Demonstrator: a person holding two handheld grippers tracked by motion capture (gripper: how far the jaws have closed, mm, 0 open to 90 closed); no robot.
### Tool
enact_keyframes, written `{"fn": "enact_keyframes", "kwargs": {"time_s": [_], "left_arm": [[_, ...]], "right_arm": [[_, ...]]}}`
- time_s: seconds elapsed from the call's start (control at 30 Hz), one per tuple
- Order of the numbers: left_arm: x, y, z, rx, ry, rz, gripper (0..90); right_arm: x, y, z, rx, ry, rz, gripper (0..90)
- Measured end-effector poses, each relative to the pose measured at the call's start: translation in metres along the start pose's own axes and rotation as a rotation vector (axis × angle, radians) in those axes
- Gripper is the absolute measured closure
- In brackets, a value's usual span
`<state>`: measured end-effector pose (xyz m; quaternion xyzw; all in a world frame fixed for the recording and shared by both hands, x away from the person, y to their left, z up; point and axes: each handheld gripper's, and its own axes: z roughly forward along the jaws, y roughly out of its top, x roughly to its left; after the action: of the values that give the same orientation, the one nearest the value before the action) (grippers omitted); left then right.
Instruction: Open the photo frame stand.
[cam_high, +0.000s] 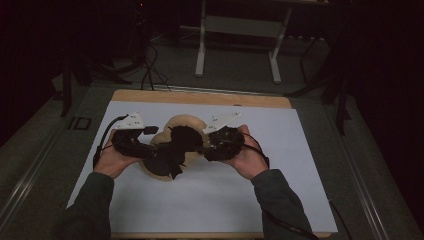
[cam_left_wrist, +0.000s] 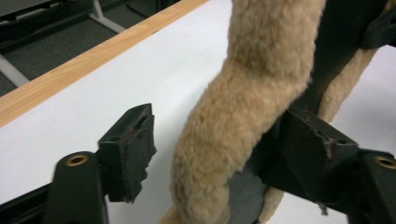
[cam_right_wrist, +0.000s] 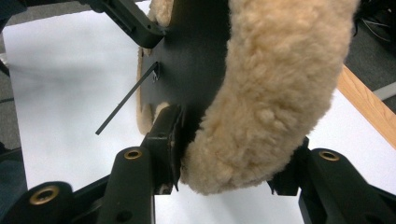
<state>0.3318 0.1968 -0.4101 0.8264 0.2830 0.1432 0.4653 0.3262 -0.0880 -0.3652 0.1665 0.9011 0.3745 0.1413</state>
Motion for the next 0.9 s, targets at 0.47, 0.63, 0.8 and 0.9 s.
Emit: {"fn": "enact_keyframes", "kwargs": {"time_s": [0.47,0.63,0.8,0.9], "left_arm": [[-0.005,0.001,0.008,0.047,-0.122,0.021,38.6],[-0.005,-0.002,0.004,0.041,-0.134,0.016,44.5],[-0.007,-0.005,-0.002,0.041,-0.161,0.041,53.2],[-0.009,-0.006,-0.004,0.044,-0.162,0.054,55.6]], "right_arm": [[0.001,0.003,-0.001,0.027,-0.006,-0.034,53.3],[-0.002,0.000,0.000,0.018,0.001,-0.002,52.2],[-0.005,0.000,0.002,0.015,0.011,0.027,49.5],[-0.006,-0.001,0.002,0.011,0.023,0.040,48.8]]}}
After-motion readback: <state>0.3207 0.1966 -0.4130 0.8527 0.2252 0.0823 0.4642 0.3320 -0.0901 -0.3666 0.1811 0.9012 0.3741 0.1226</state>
